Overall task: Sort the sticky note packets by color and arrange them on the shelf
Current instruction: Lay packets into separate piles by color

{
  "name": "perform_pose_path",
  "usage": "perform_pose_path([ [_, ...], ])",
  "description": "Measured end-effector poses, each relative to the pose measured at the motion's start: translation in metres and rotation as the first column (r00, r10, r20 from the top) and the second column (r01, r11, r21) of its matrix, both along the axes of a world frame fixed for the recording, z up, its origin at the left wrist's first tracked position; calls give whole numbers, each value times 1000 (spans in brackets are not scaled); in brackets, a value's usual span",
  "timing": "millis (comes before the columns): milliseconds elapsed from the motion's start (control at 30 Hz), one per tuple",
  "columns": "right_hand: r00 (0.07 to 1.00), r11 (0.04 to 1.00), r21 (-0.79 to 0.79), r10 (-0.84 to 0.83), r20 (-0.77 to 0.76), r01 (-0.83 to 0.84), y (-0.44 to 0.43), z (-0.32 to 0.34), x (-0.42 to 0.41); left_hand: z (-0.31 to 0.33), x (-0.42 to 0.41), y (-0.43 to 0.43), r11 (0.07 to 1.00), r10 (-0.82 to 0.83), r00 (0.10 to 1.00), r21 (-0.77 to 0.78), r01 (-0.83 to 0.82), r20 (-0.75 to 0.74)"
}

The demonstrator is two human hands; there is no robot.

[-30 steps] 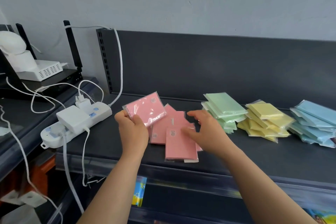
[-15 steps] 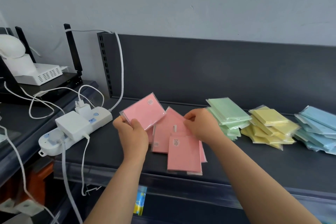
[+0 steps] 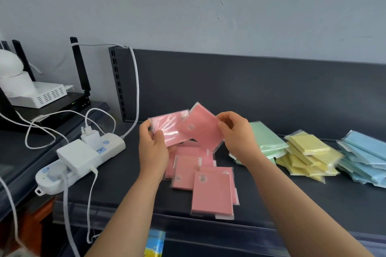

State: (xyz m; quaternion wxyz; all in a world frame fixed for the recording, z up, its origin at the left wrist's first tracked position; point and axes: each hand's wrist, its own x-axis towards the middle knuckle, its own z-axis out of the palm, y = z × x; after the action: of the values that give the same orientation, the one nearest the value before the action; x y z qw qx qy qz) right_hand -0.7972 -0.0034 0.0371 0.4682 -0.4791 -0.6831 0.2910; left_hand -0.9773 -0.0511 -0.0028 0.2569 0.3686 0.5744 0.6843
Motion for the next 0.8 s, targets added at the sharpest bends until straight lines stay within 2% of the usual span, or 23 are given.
perform_pose_path([
  [200,998,998,-21,64,1,-64,10,5,-6,12,-2,1,985,-170,985,19,171,-41],
  [400,976,980,0,196,94,-197,12,12,-18,12,-3,1,956,-291,947,6,294,-134],
  [500,983,989,13,142,116,-145,13,9,-23,10,-10,3,991,-131,949,0,137,-287],
  [533,980,993,1,115,160,-117,15,6,-22,8,-13,3,997,-68,954,13,75,-291],
  [600,944,993,-57,113,309,-100,17,-2,-20,4,-19,2,999,22,969,31,-15,-245],
  [700,839,978,-171,195,508,-123,18,-12,-18,-1,-23,-3,995,98,981,32,-94,-165],
  [800,736,967,-212,247,630,-144,15,-15,-22,-7,-23,-7,994,113,985,16,-112,-131],
])
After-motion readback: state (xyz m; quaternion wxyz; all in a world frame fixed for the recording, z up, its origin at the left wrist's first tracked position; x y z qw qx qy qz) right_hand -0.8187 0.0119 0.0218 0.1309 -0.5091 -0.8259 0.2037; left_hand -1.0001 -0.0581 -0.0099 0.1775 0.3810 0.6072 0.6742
